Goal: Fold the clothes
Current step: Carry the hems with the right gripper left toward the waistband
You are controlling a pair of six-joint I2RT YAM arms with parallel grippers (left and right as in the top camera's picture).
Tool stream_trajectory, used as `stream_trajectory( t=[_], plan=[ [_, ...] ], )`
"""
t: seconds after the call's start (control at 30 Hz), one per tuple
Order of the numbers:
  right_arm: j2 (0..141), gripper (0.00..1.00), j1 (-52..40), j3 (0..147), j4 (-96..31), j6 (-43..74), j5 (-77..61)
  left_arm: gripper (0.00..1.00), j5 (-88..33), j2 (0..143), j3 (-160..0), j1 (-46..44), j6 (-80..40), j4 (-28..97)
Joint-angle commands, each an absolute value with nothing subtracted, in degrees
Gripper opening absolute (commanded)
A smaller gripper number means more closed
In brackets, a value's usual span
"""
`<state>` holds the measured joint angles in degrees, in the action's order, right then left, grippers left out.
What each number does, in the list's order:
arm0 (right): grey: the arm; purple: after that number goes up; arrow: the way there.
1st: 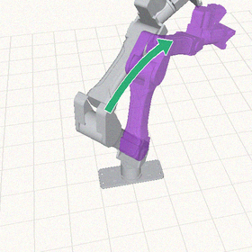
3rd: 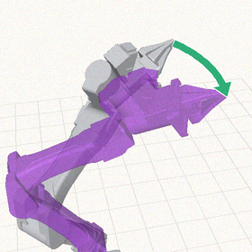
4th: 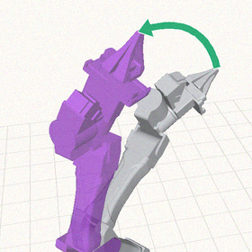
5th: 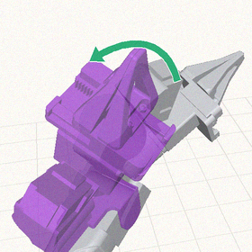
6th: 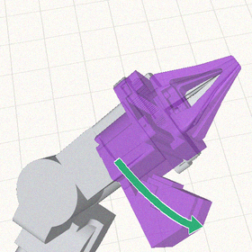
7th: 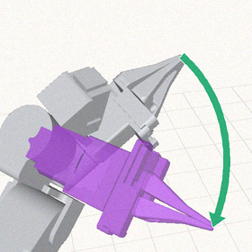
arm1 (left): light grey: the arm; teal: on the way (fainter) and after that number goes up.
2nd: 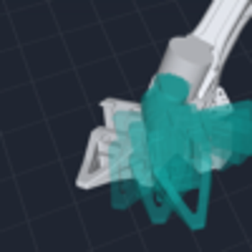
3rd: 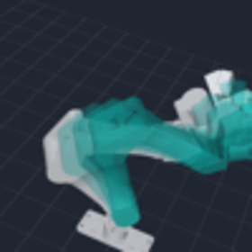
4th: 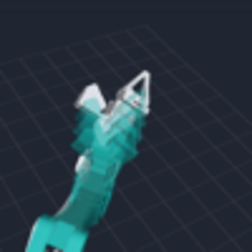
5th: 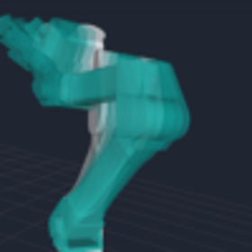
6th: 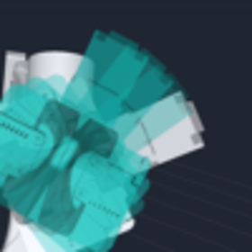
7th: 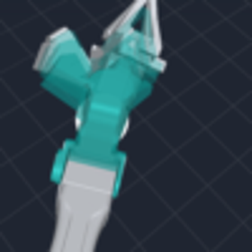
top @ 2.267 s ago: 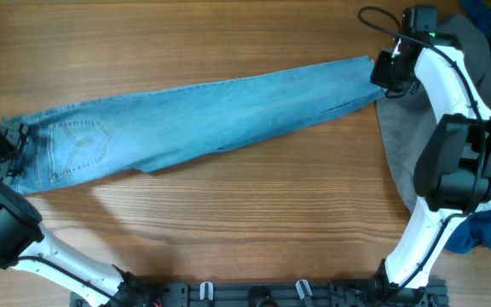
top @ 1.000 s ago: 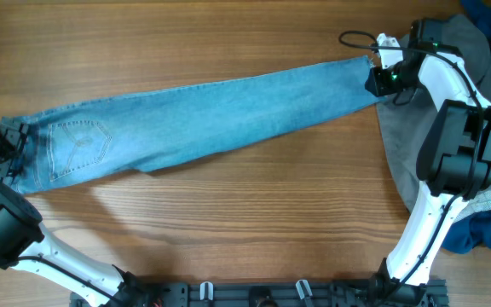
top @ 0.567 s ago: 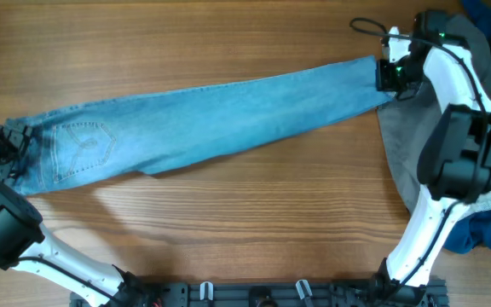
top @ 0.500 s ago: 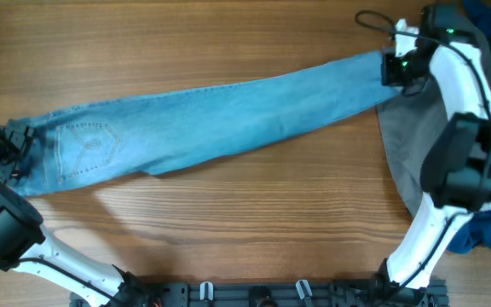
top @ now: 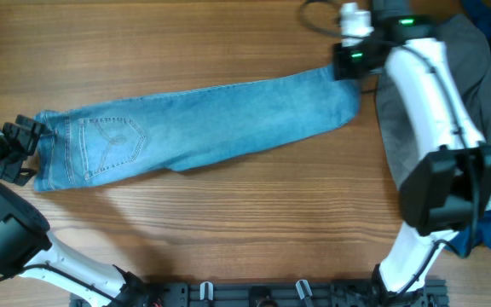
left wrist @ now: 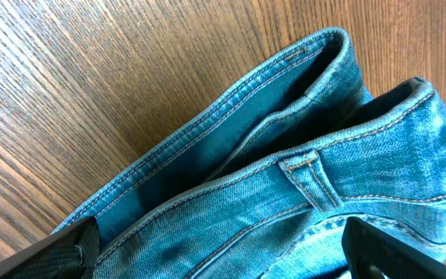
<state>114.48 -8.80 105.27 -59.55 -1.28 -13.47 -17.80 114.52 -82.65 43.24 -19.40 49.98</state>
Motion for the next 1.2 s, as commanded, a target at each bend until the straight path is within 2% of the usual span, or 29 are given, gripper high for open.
stream_trajectory(
  t=[0.0, 0.17, 0.53, 0.7, 0.83, 0.97, 1.17],
  plan=[
    [112.4, 0.04, -17.1, 106.3, -58.7, 6.4, -17.9, 1.00, -16.6, 113.1, -82.2, 42.6, -19.9, 50.2],
    [112.5, 0.04, -28.1, 105.2, -57.1, 11.4, -18.1, 1.00, -16.6, 113.2, -82.2, 42.5, -19.9, 50.0],
    [115.9, 0.04, -39.7, 104.5, -46.0, 18.2, -24.9, 1.00, -16.6, 113.2, -82.2, 42.5, -19.9, 49.8],
    [115.9, 0.04, -40.7, 104.5, -45.7, 18.2, -23.8, 1.00, -16.6, 113.2, -82.2, 42.5, -19.9, 49.8],
    [115.9, 0.10, -40.7, 104.5, -45.7, 18.2, -23.6, 1.00, -16.6, 113.2, -82.2, 42.5, -19.9, 49.8],
    [115.9, 0.11, -40.7, 104.5, -45.3, 18.2, -23.6, 1.00, -16.6, 113.2, -82.2, 42.5, -19.9, 49.8],
    [115.9, 0.23, -40.7, 104.5, -42.5, 18.2, -23.7, 1.00, -16.6, 113.2, -82.2, 42.5, -19.9, 49.8]
  ],
)
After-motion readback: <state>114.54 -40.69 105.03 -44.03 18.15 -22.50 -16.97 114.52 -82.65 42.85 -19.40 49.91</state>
